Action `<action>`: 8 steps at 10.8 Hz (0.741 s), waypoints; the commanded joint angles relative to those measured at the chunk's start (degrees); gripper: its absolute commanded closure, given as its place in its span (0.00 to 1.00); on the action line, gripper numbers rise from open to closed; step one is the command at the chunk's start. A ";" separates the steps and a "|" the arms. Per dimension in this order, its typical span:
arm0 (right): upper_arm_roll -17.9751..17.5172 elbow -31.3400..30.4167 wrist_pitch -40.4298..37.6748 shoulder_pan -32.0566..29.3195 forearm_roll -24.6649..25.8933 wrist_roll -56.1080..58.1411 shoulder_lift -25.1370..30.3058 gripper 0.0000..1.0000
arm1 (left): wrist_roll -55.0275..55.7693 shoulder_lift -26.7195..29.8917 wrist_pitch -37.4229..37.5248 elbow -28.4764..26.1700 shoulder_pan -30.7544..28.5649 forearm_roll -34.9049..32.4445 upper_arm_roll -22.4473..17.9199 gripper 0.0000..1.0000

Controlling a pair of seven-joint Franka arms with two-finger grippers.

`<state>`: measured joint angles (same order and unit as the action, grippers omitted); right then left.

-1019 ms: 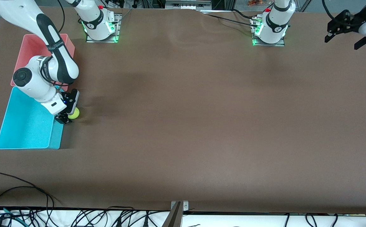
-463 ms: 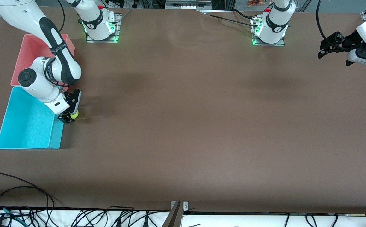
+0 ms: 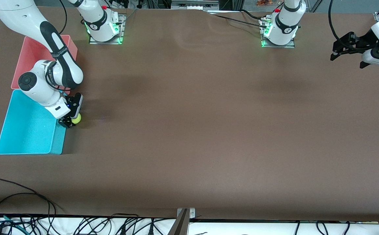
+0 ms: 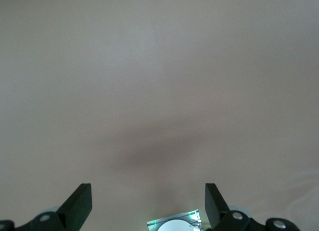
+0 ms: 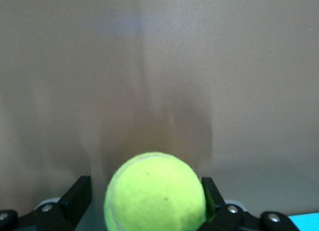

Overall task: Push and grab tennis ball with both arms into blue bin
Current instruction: 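Lift the ball with the right gripper over the blue bin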

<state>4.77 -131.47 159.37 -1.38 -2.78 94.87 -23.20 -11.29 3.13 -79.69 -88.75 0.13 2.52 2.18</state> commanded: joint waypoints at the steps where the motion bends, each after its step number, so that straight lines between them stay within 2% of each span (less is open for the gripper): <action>1: -0.38 -0.63 1.38 -0.73 -0.91 1.90 0.17 0.69 | 4.40 -0.76 0.06 1.56 0.14 0.56 -0.16 0.00; 2: -0.46 -0.55 1.21 -0.65 -0.91 1.46 0.35 0.97 | 7.74 -0.76 0.06 1.56 0.05 0.56 -0.16 0.00; 3: -0.46 -0.37 0.94 -0.73 -0.91 1.19 0.52 1.00 | 8.03 -0.84 0.06 1.56 -0.13 0.38 -0.16 0.00; 5: -0.55 1.20 -1.76 -0.65 -1.00 1.02 1.40 1.00 | 8.03 -1.02 0.06 1.65 -0.04 0.38 -0.16 0.00; 8: -0.11 8.04 -17.45 -0.82 -1.09 -0.73 4.99 1.00 | 8.21 -1.11 0.06 1.74 0.05 0.29 -0.16 0.00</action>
<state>4.70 -128.27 153.71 -1.68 -2.81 94.75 -22.12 -3.82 3.02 -79.80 -88.70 0.07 2.52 2.11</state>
